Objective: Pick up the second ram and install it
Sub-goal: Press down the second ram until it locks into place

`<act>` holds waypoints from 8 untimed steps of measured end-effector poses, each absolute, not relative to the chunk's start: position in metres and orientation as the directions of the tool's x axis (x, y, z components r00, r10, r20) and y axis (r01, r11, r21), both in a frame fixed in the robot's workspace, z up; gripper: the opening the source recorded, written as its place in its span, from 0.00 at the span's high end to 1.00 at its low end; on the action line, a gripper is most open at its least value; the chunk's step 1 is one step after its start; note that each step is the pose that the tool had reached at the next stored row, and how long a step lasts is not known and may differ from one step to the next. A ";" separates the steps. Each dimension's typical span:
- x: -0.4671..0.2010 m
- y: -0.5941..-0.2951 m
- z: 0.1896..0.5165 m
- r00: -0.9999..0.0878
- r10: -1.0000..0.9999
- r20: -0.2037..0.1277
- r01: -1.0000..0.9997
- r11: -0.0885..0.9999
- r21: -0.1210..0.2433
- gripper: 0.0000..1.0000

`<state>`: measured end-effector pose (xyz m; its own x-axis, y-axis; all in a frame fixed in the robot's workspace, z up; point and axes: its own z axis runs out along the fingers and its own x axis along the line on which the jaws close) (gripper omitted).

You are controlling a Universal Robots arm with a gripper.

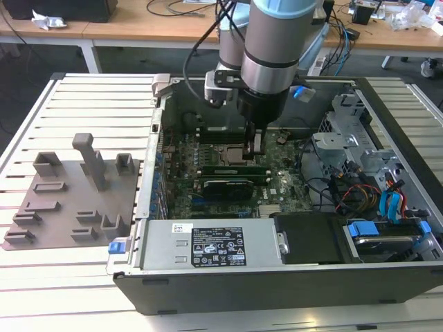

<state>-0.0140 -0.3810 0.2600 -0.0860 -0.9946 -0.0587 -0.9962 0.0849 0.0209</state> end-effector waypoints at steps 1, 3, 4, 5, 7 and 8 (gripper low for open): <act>-0.003 -0.381 0.258 -0.086 -0.995 -0.055 -0.996 0.085 0.022 0.90; 0.007 -0.381 0.251 -0.086 -0.995 -0.054 -0.996 0.085 0.023 0.90; 0.008 -0.381 0.247 -0.086 -0.995 -0.054 -0.996 0.085 0.023 0.90; 0.011 -0.381 0.241 -0.086 -0.995 -0.054 -0.996 0.085 0.023 0.90; 0.015 -0.381 0.236 -0.086 -0.995 -0.052 -0.996 0.085 0.023 0.90; 0.015 -0.381 0.234 -0.086 -0.995 -0.050 -0.996 0.085 0.023 0.90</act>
<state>0.0152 -0.3809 0.2341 -0.0858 -0.9950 -0.0502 -0.9961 0.0848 0.0227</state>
